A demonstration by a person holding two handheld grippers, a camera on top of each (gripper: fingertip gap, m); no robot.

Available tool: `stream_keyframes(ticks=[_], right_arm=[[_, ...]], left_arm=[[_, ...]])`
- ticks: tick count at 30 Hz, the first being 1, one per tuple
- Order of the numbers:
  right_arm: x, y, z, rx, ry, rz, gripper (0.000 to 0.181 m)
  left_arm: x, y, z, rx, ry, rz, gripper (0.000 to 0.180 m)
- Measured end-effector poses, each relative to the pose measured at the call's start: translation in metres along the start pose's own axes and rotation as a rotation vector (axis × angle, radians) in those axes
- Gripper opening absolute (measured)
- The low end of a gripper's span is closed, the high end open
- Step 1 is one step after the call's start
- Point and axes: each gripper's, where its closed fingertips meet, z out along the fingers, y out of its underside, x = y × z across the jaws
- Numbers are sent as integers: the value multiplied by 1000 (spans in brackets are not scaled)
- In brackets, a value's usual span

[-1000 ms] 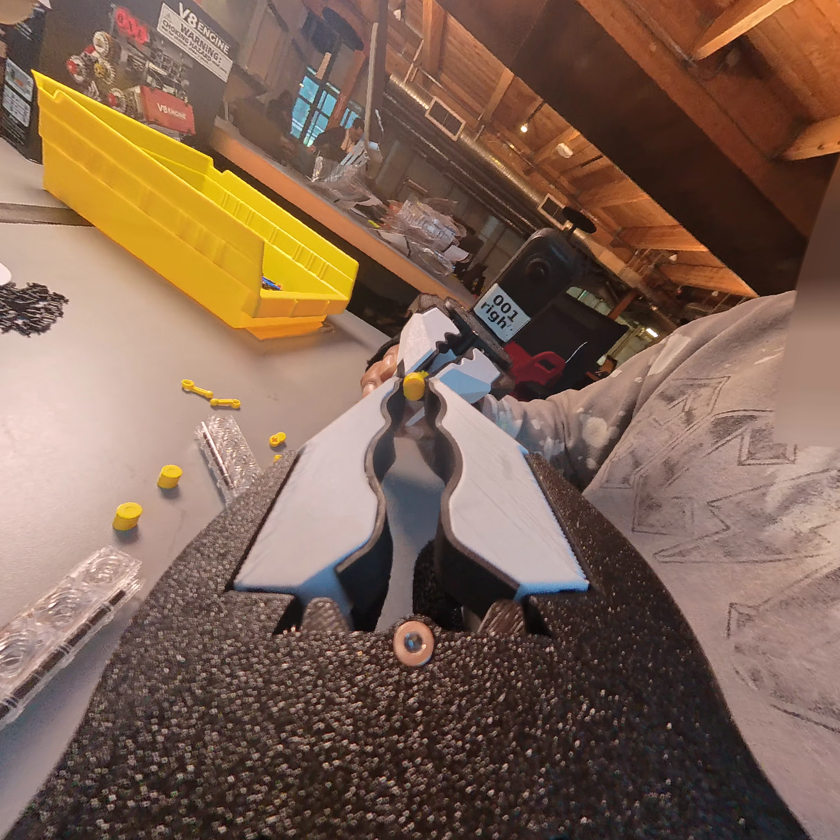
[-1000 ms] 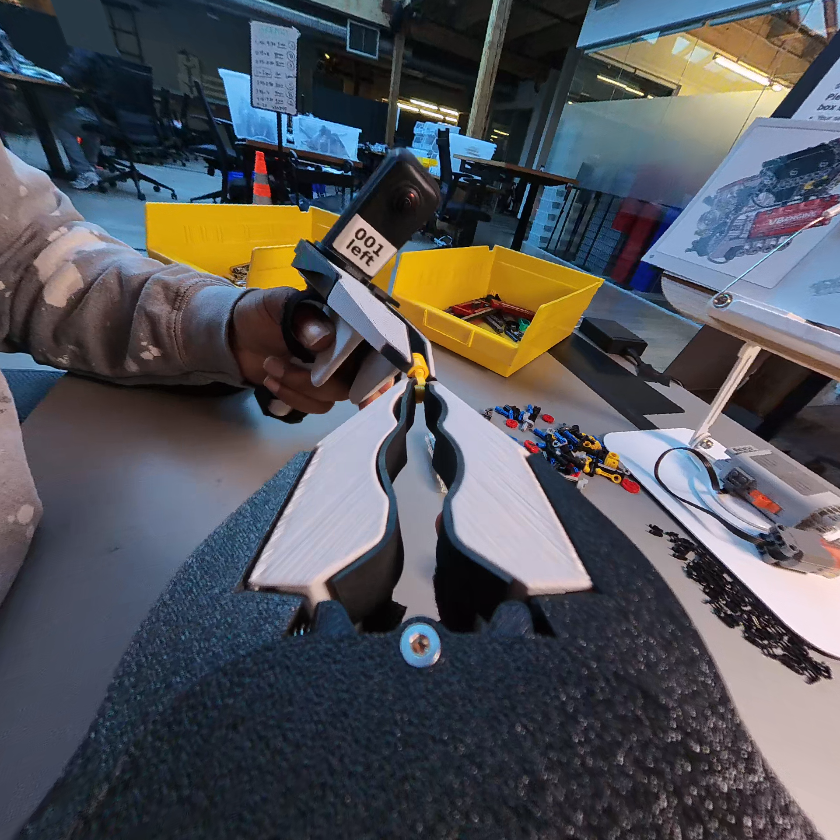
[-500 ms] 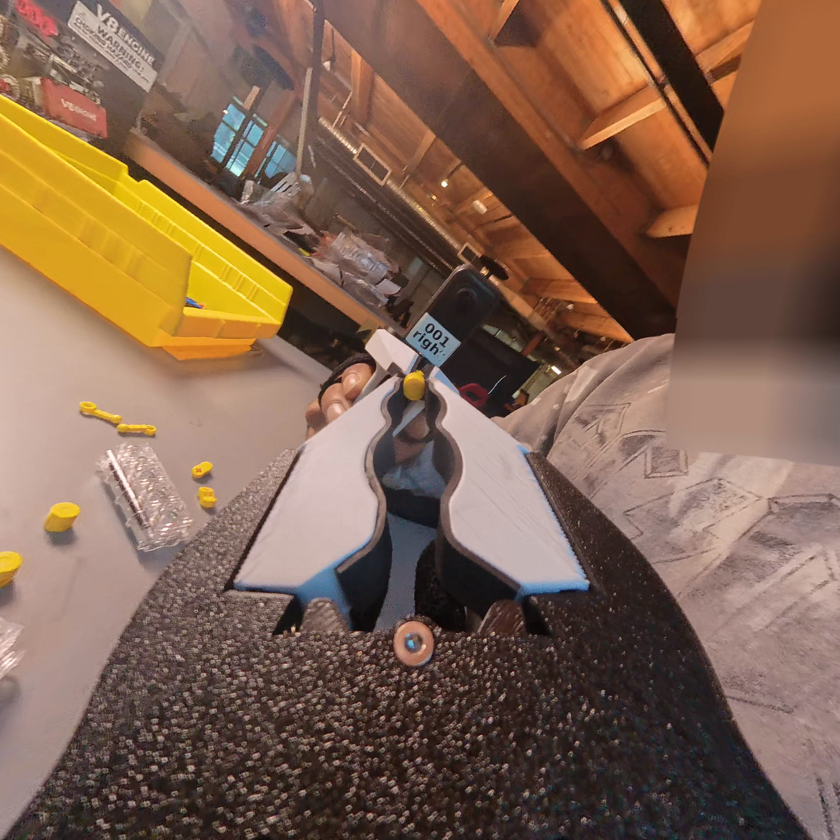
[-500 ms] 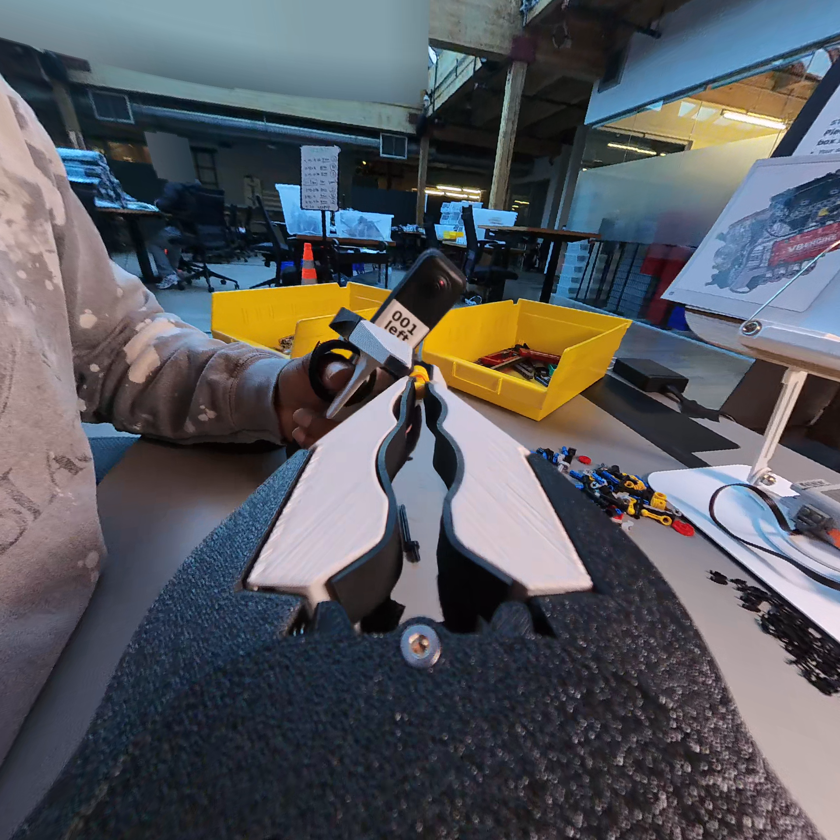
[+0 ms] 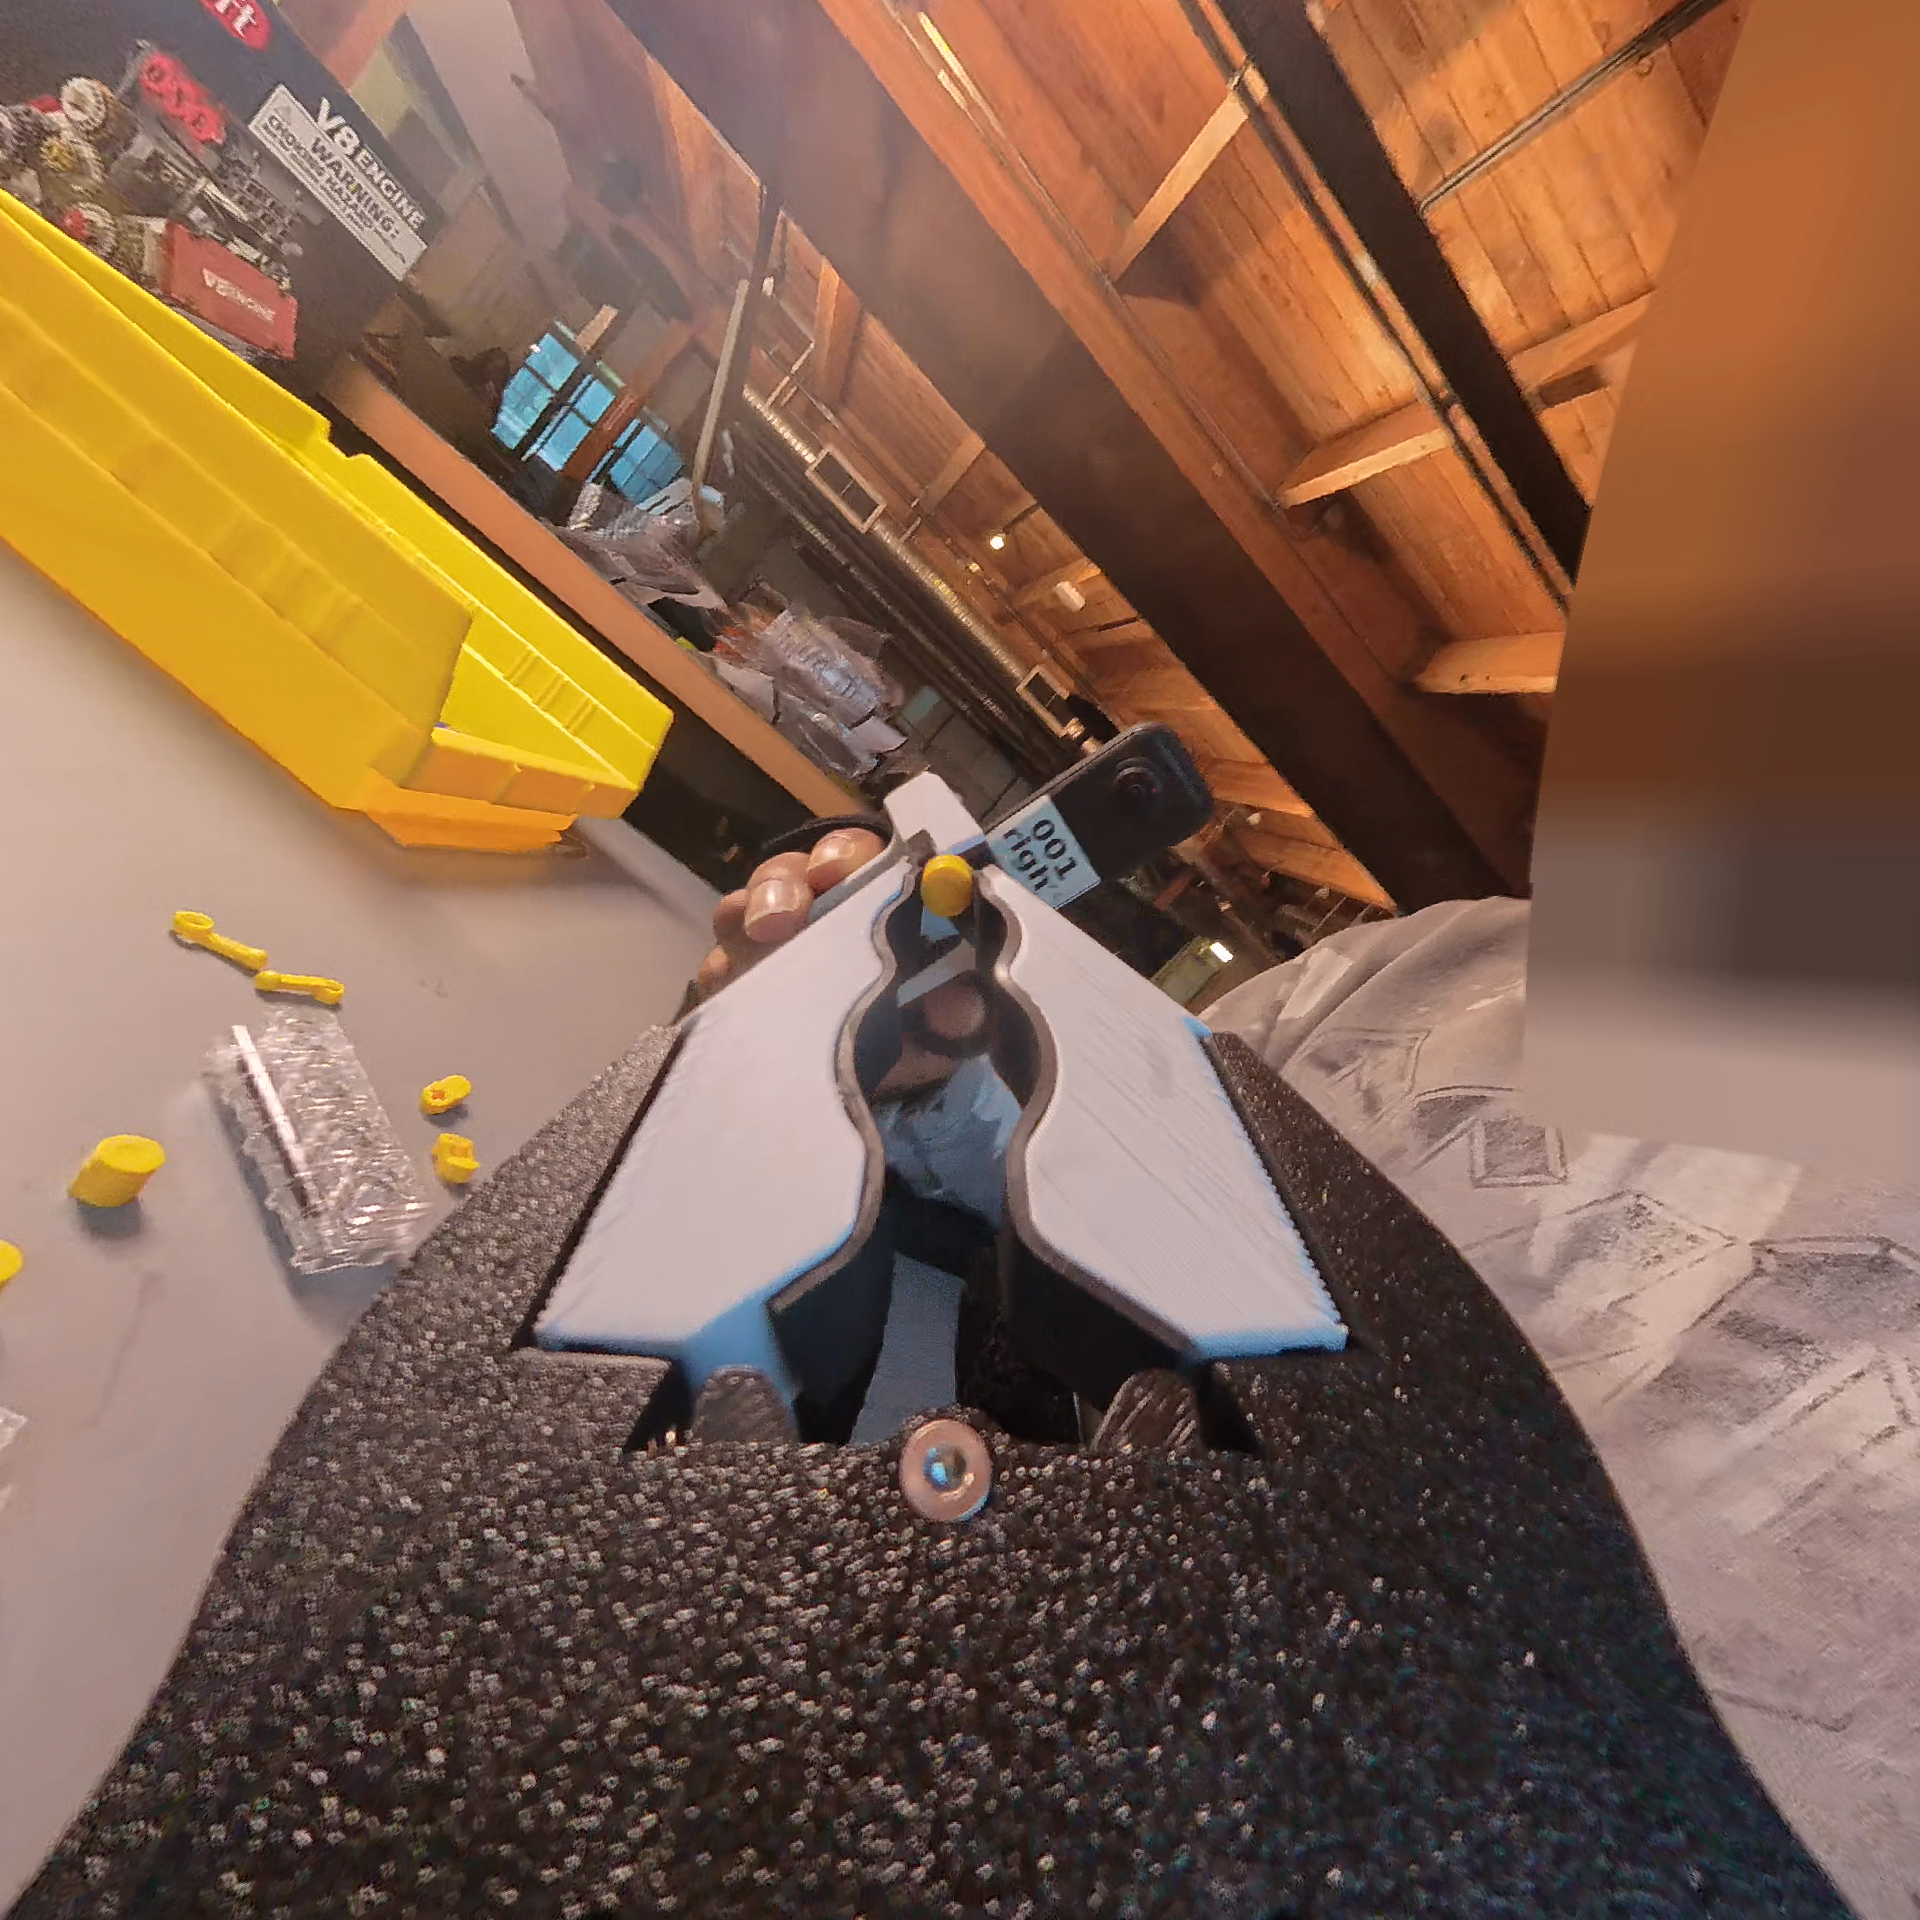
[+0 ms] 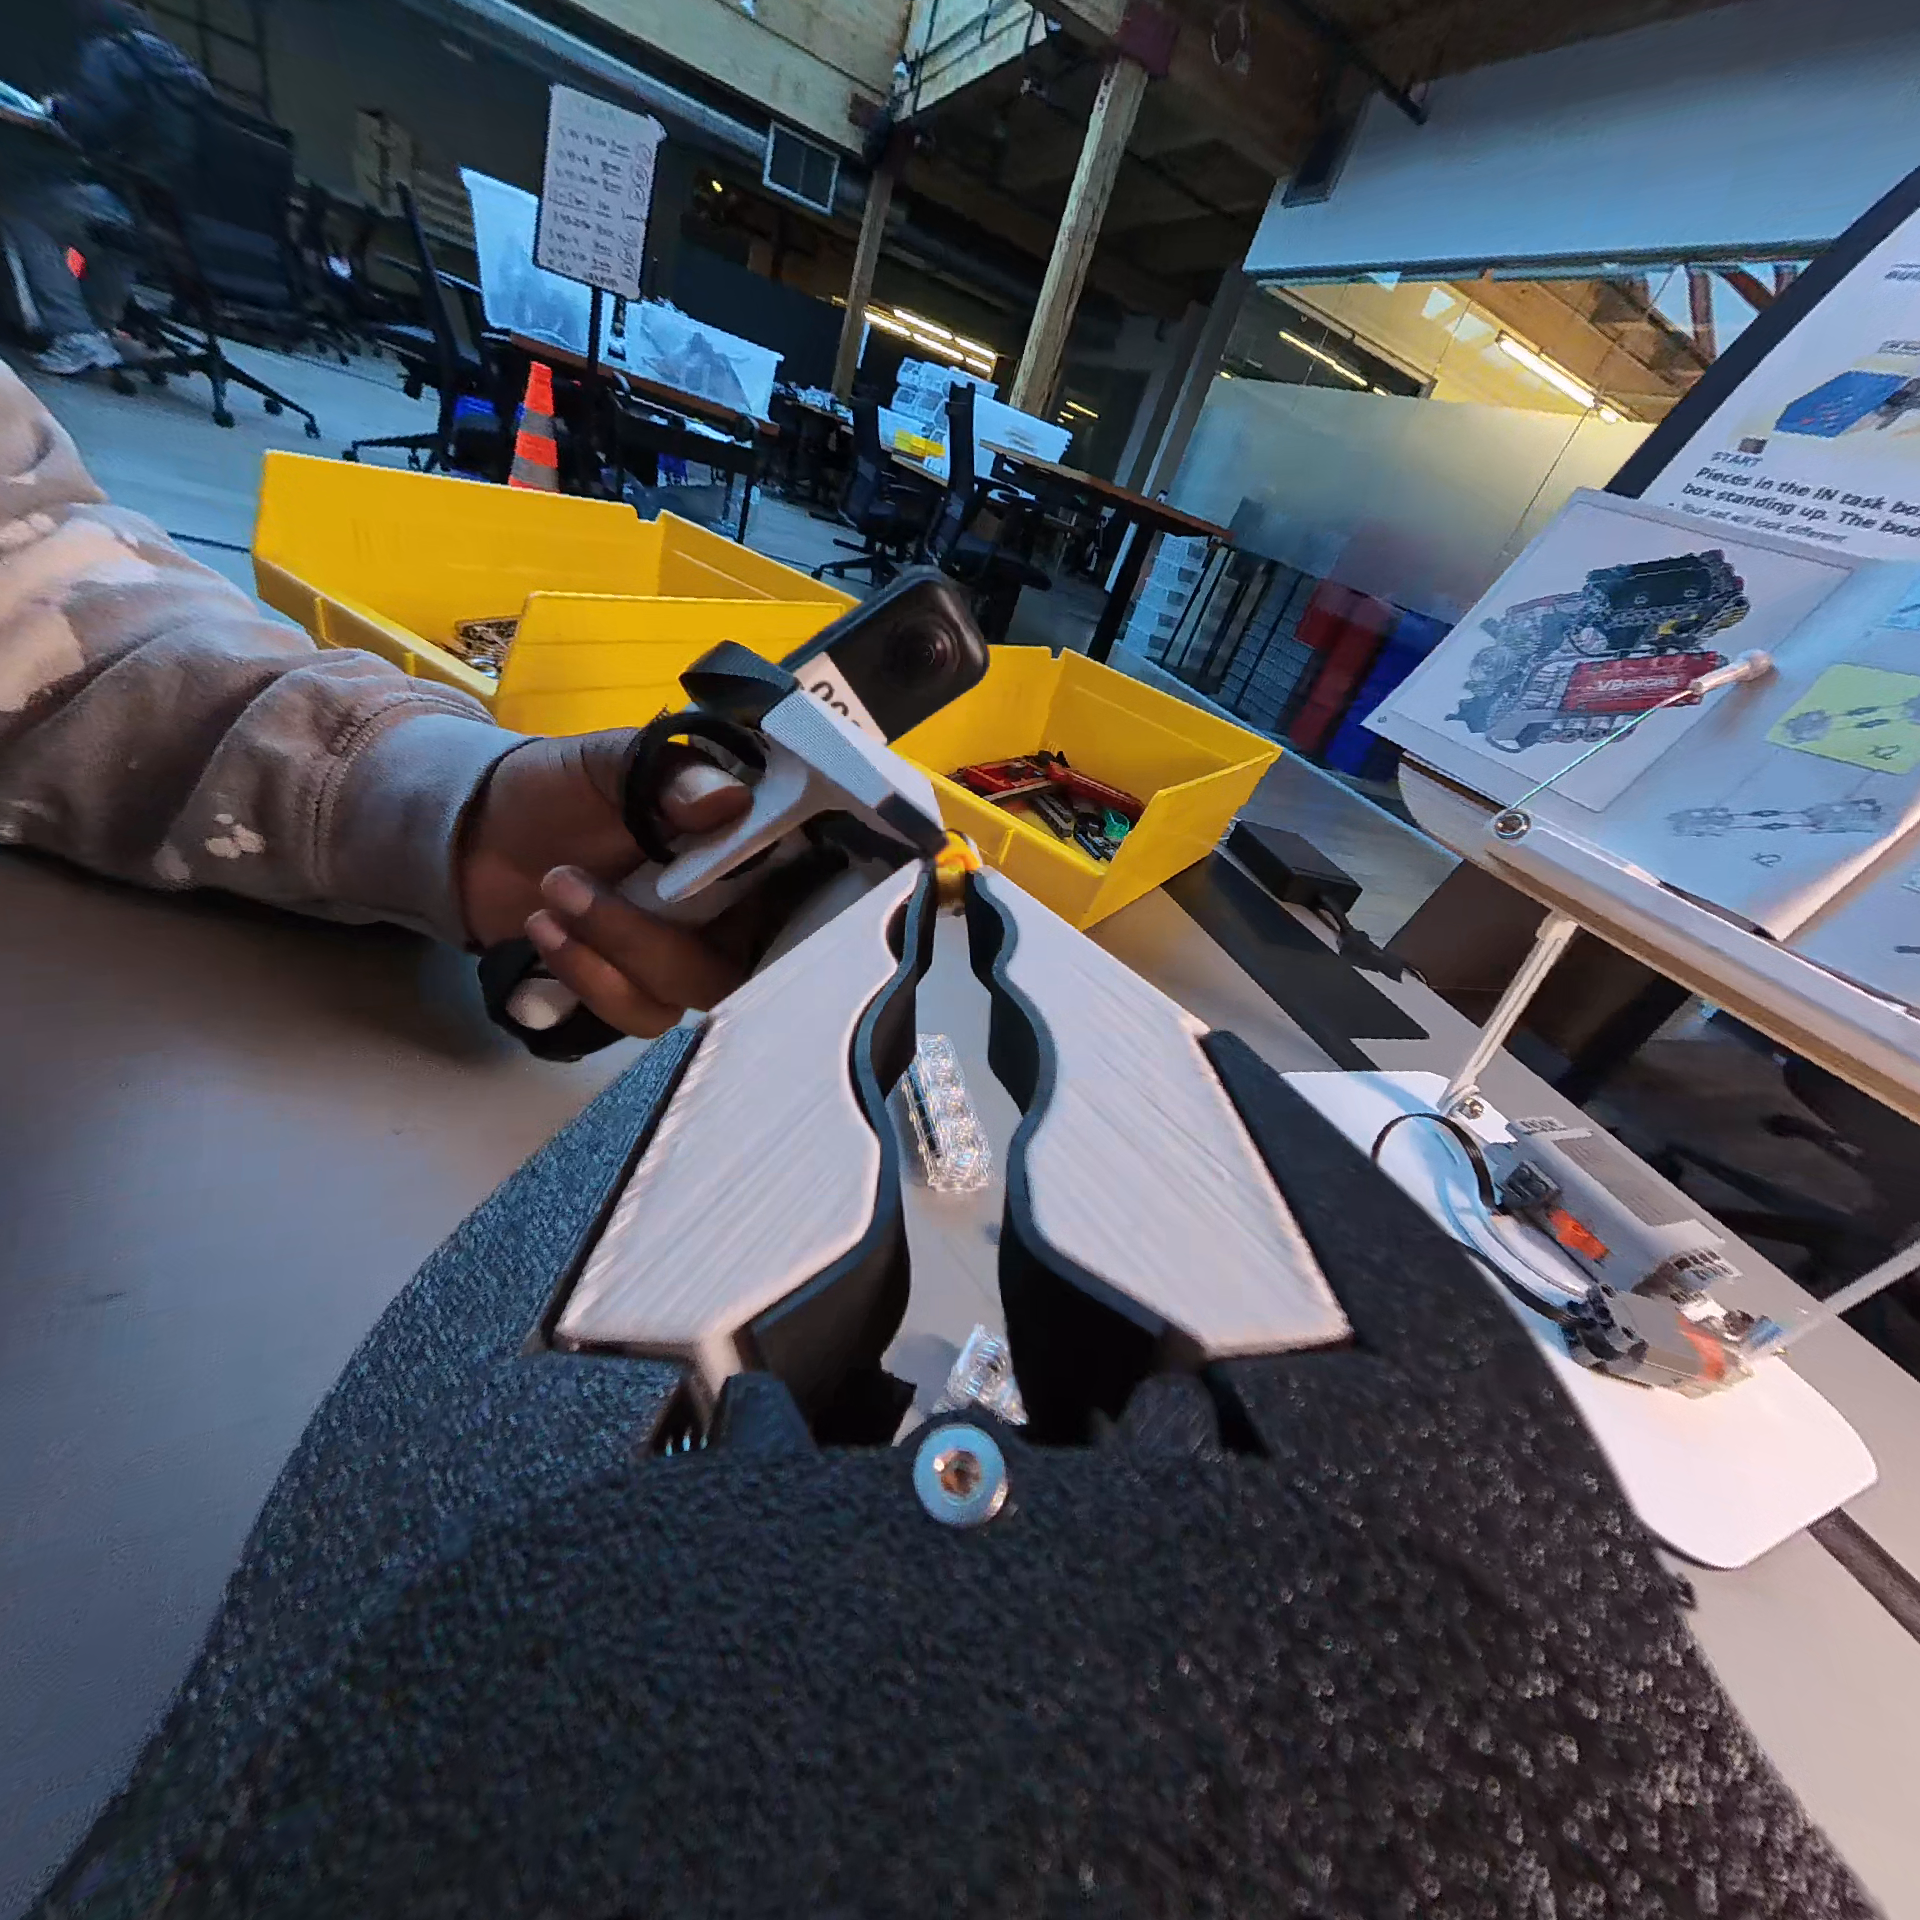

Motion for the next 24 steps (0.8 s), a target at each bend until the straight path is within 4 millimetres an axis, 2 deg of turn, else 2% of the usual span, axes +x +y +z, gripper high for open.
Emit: stream_keyframes(ticks=[4, 9, 15, 17, 24], right_arm=[[-6, 7, 1, -43, -40, 2, 5], [-7, 17, 0, -86, -68, 17, 5], [-20, 42, 3, -194, -163, 41, 5], [-25, 47, 5, -217, -177, 29, 5], [-33, 59, 6, -253, -224, 51, 5]], left_arm=[[-5, 6, -5, -109, -81, 152, 6], [-10, 12, -8, -167, -90, 134, 6], [-36, 40, -28, -465, -251, 349, 11], [-37, 49, -32, -548, -253, 404, 11], [-43, 60, -41, -661, -289, 551, 4]])
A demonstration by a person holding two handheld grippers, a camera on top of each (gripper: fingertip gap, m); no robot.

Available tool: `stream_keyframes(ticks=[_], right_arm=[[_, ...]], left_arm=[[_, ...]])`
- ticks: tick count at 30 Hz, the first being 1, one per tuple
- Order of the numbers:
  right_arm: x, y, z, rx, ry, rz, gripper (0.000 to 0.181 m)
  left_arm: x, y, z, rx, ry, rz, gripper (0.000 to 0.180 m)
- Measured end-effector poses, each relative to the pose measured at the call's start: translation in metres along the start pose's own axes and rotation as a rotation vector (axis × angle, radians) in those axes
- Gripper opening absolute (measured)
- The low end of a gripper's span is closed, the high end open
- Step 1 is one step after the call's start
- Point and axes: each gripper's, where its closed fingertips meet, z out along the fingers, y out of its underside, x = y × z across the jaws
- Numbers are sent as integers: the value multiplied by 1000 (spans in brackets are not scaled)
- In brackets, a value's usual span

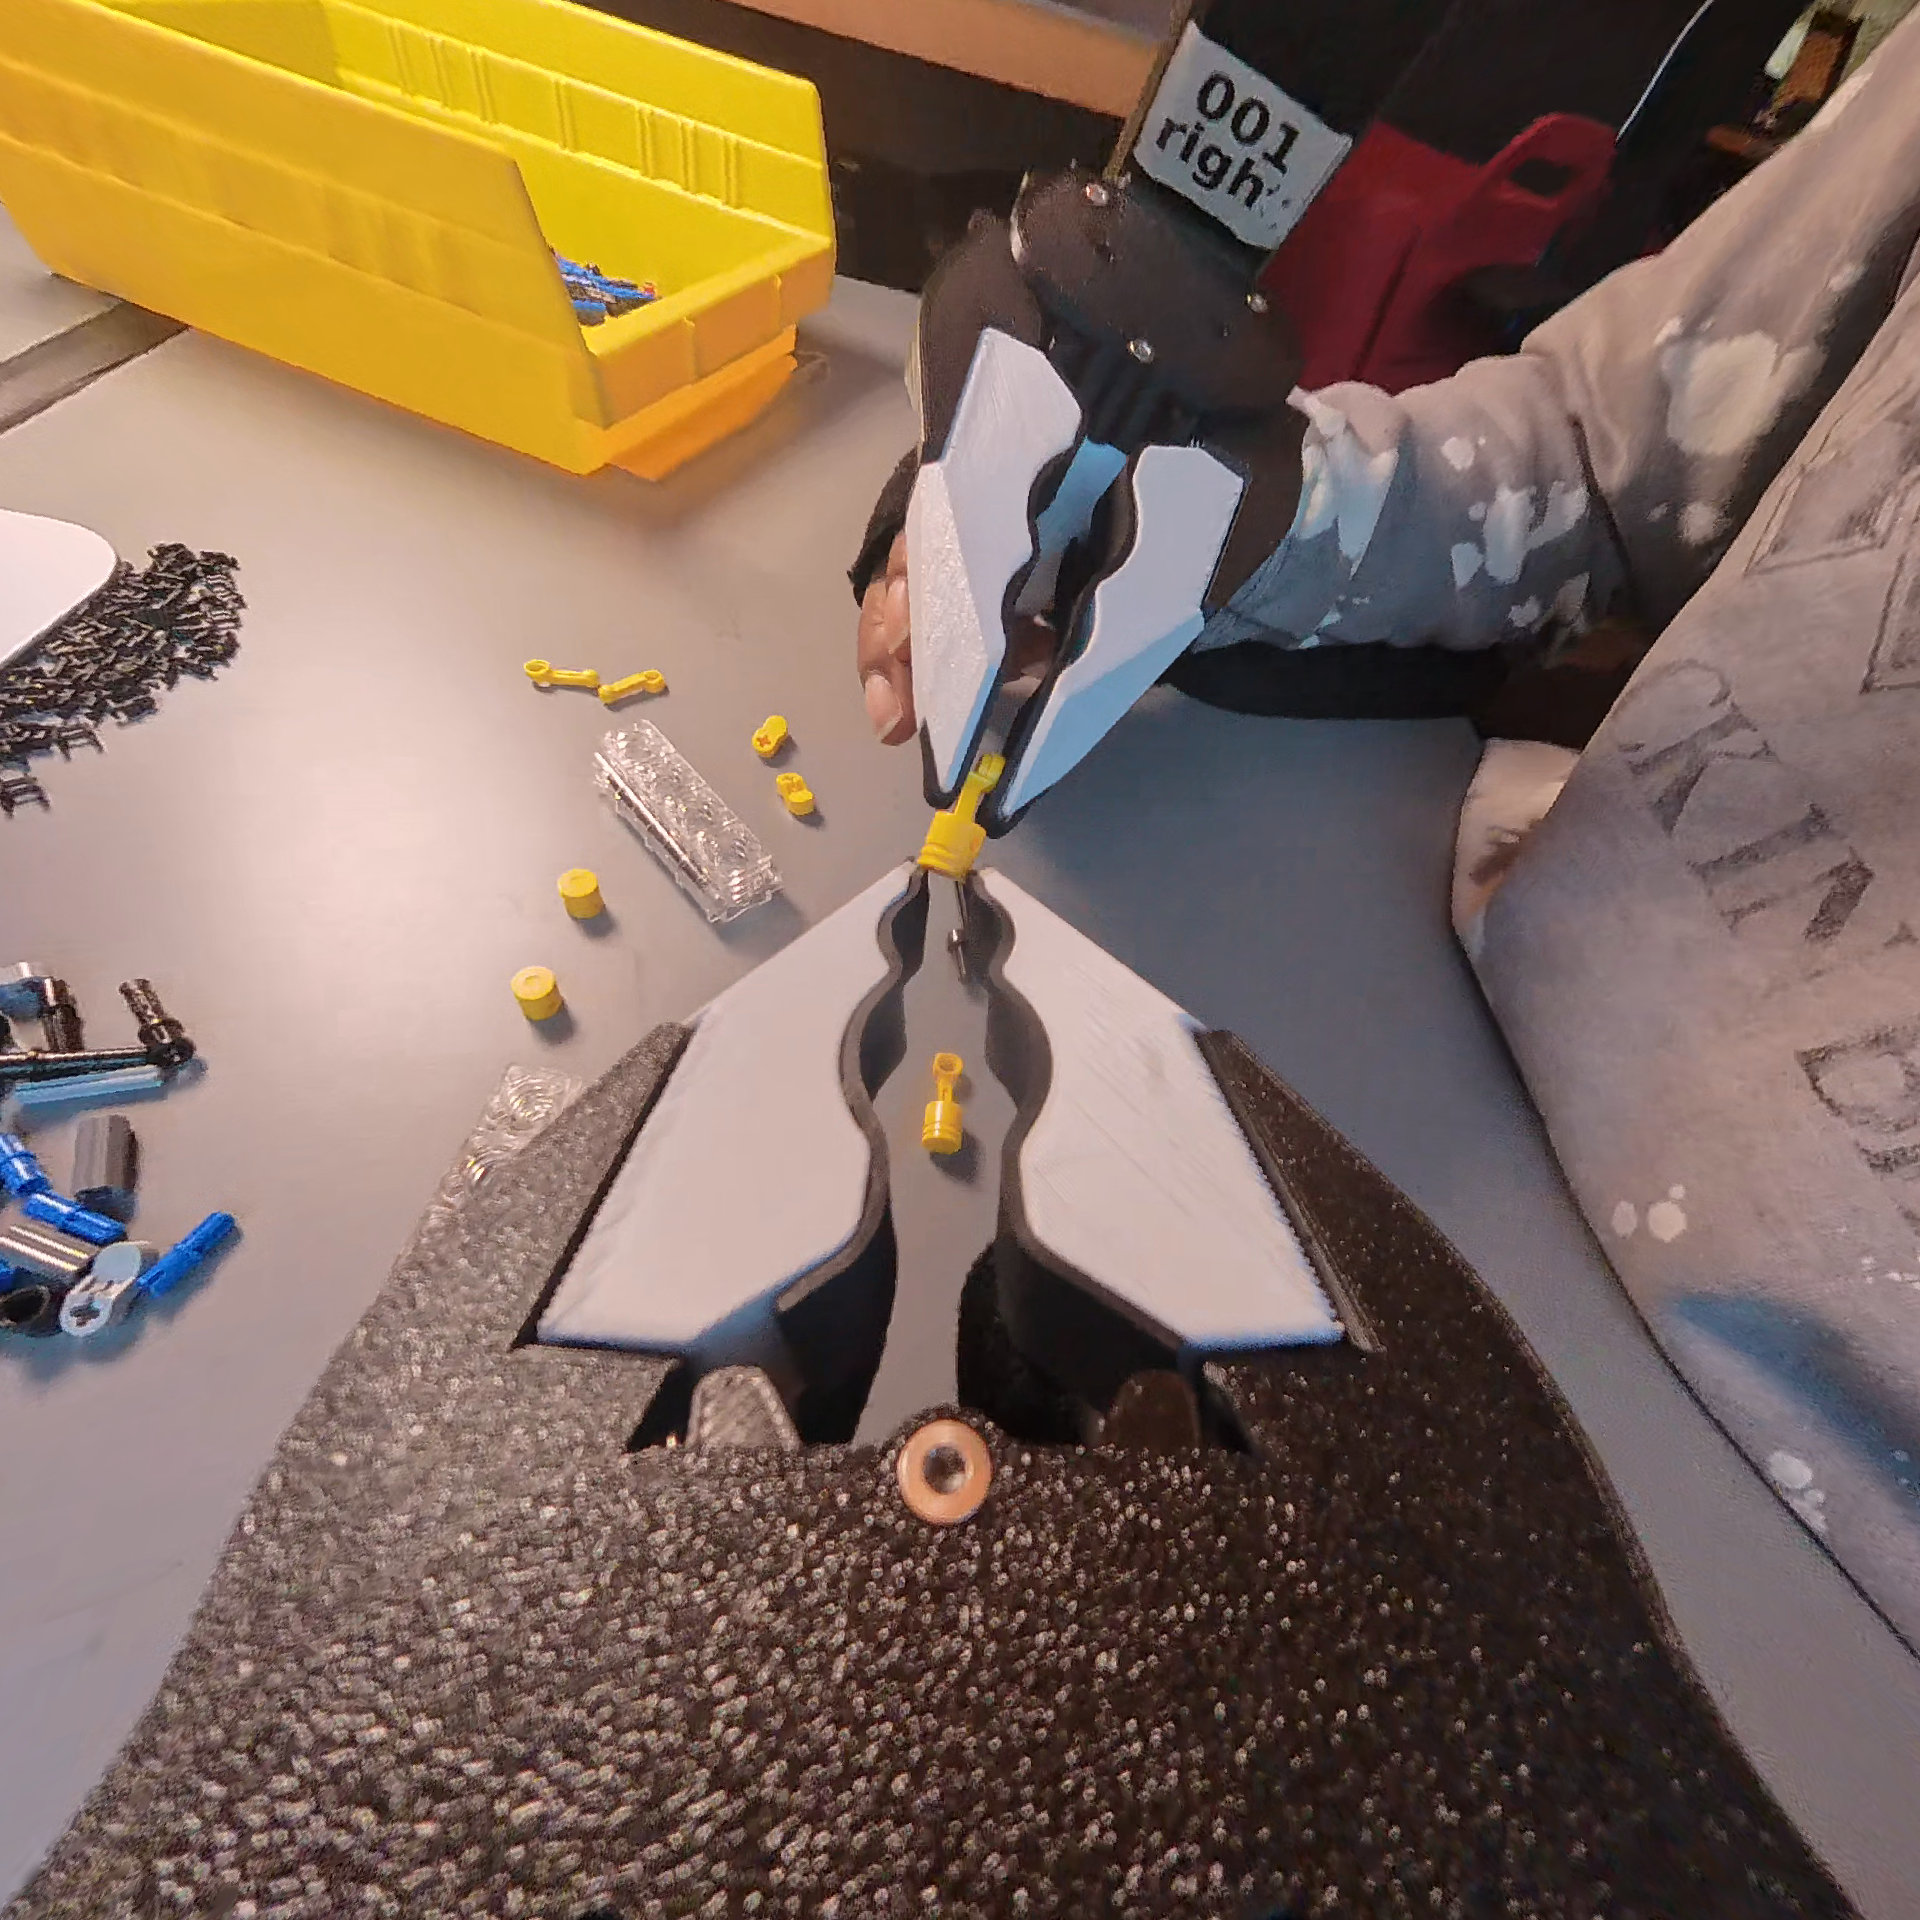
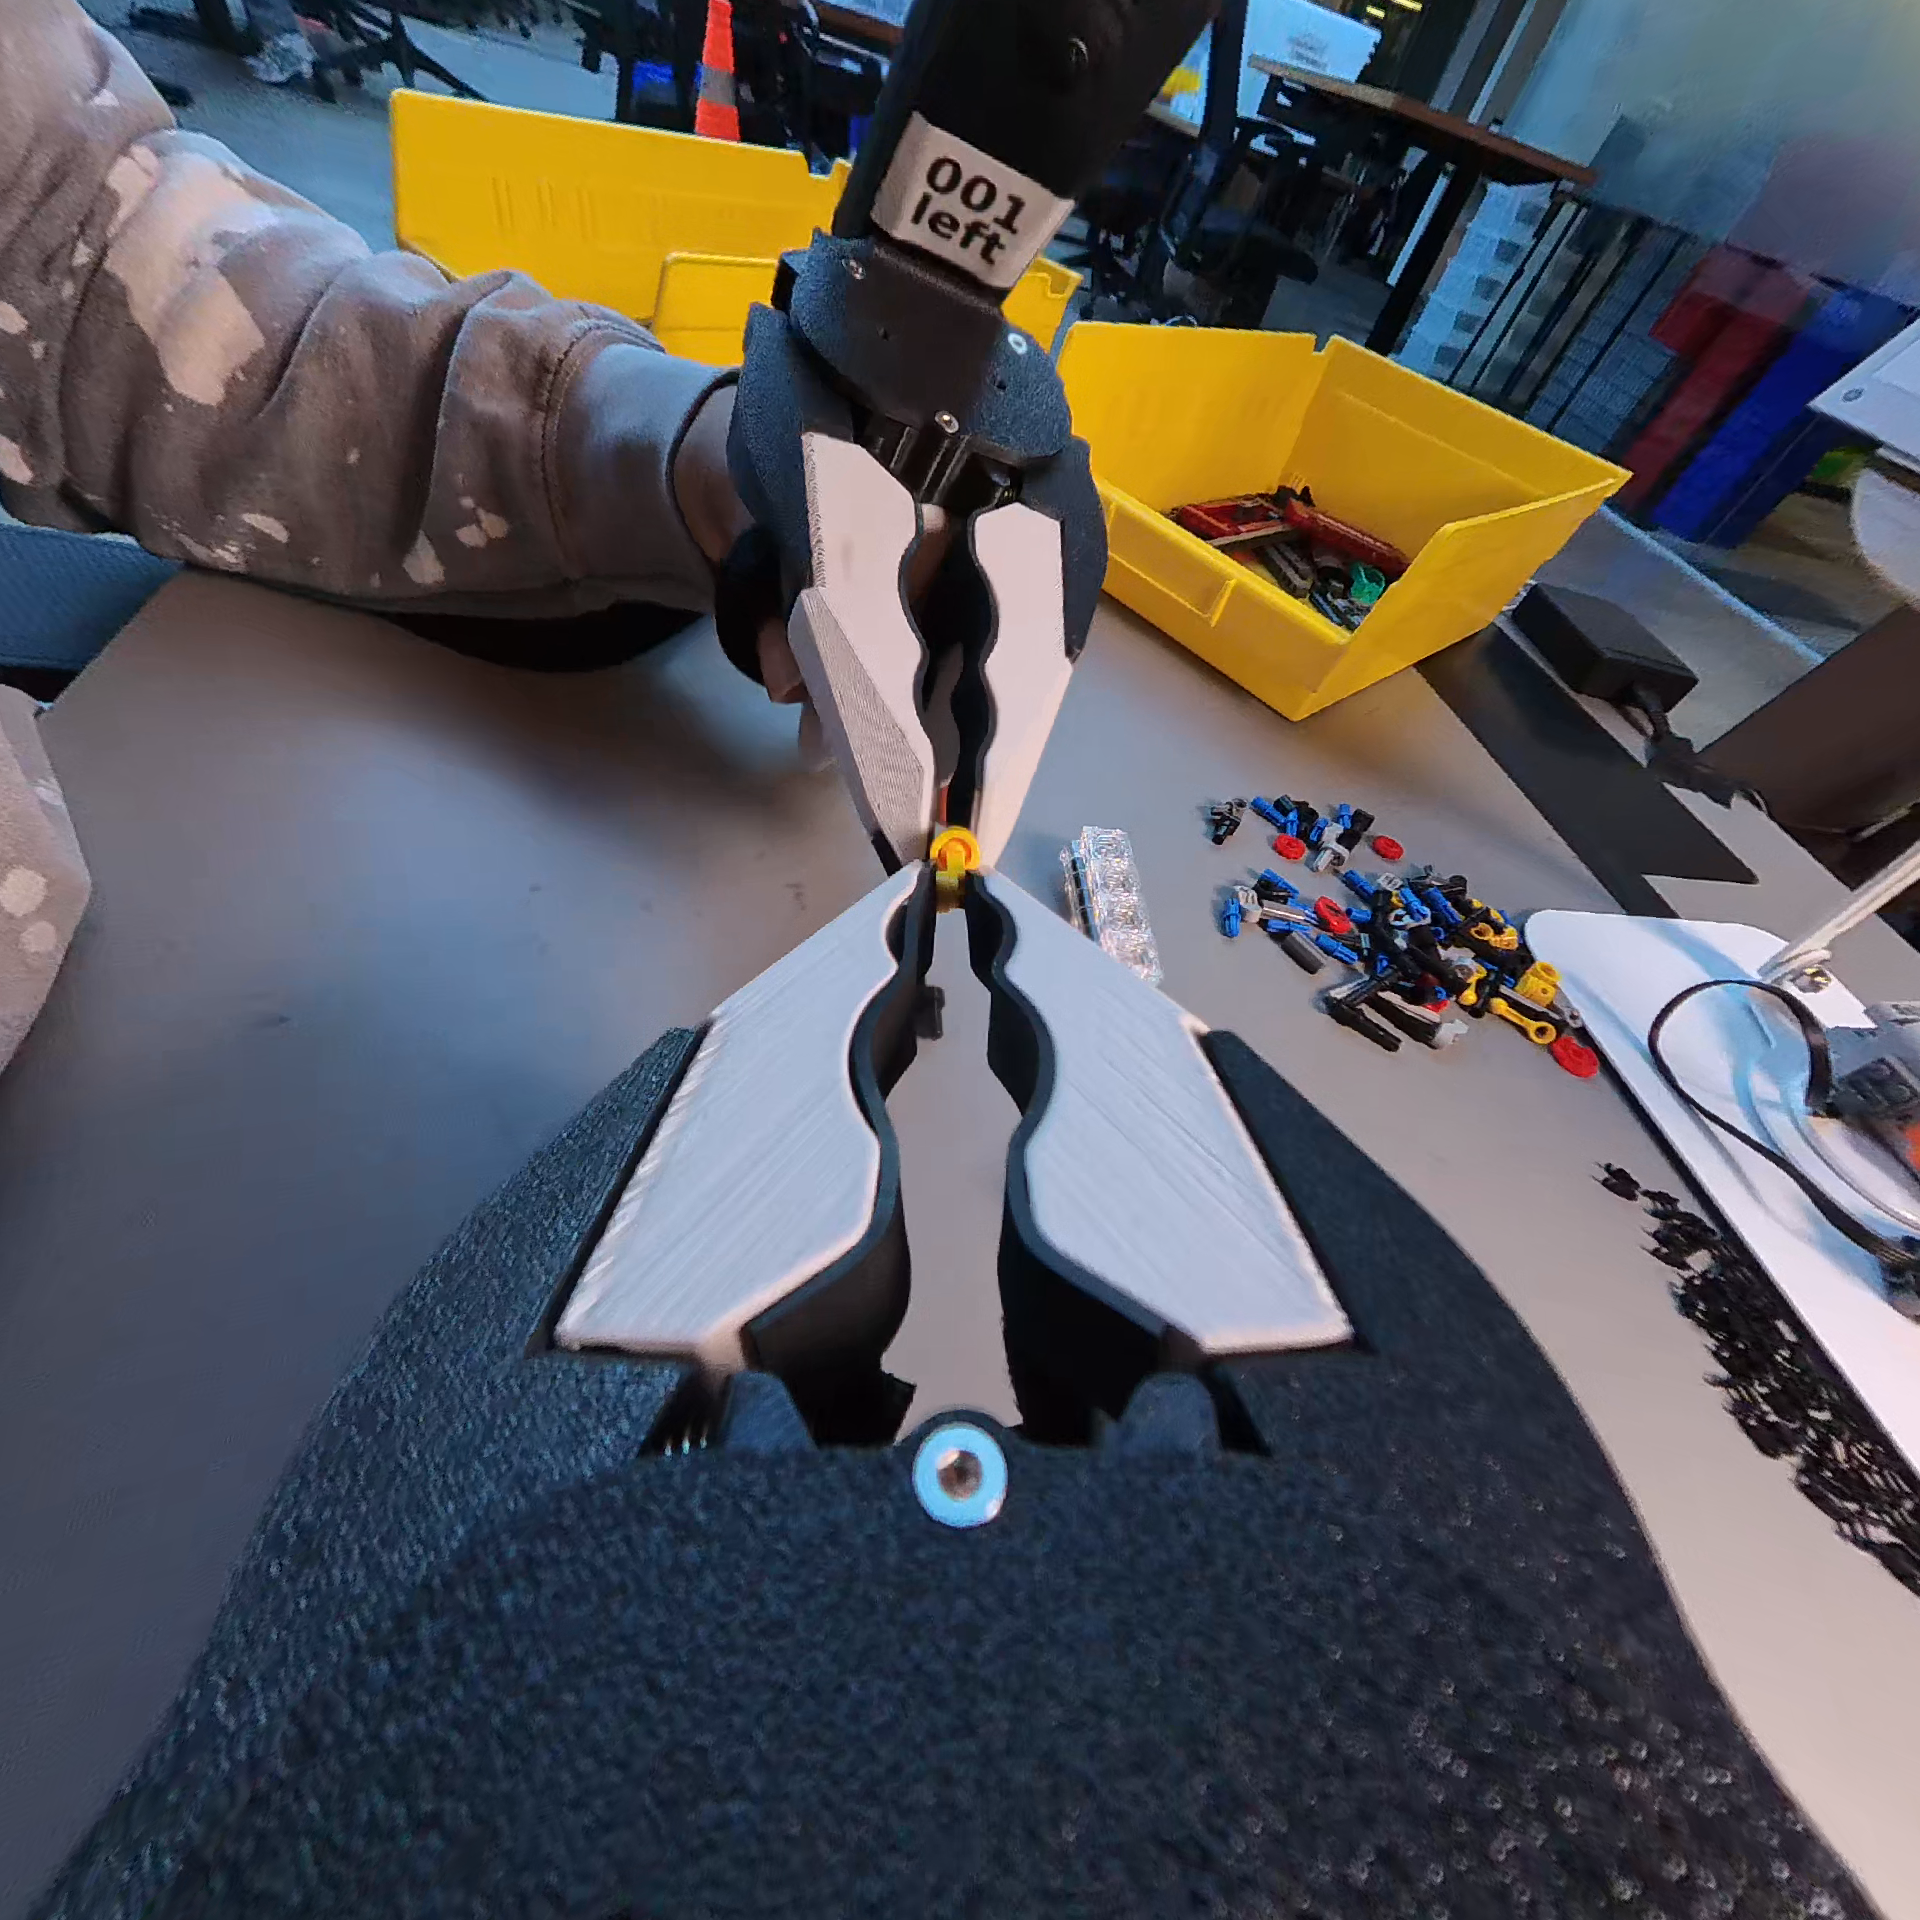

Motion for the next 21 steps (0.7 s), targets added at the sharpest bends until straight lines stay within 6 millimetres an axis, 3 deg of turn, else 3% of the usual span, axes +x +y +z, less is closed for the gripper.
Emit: stream_keyframes(ticks=[8, 12, 14, 15, 21], right_arm=[[-4, 9, 5, -44, -27, -17, 5], [-8, 9, 4, -41, -51, -18, 5], [-11, 10, 5, -45, -66, -25, 5], [-13, 10, 5, -49, -72, -30, 5], [-16, 12, 6, -57, -87, -39, 4]], left_arm=[[-3, 15, 3, -80, -36, 81, 3], [2, 14, 3, -64, -6, 86, 26], [7, 14, 4, -61, 14, 109, 20], [8, 15, 5, -72, 15, 118, 8], [10, 21, 6, -118, 22, 126, 7]])
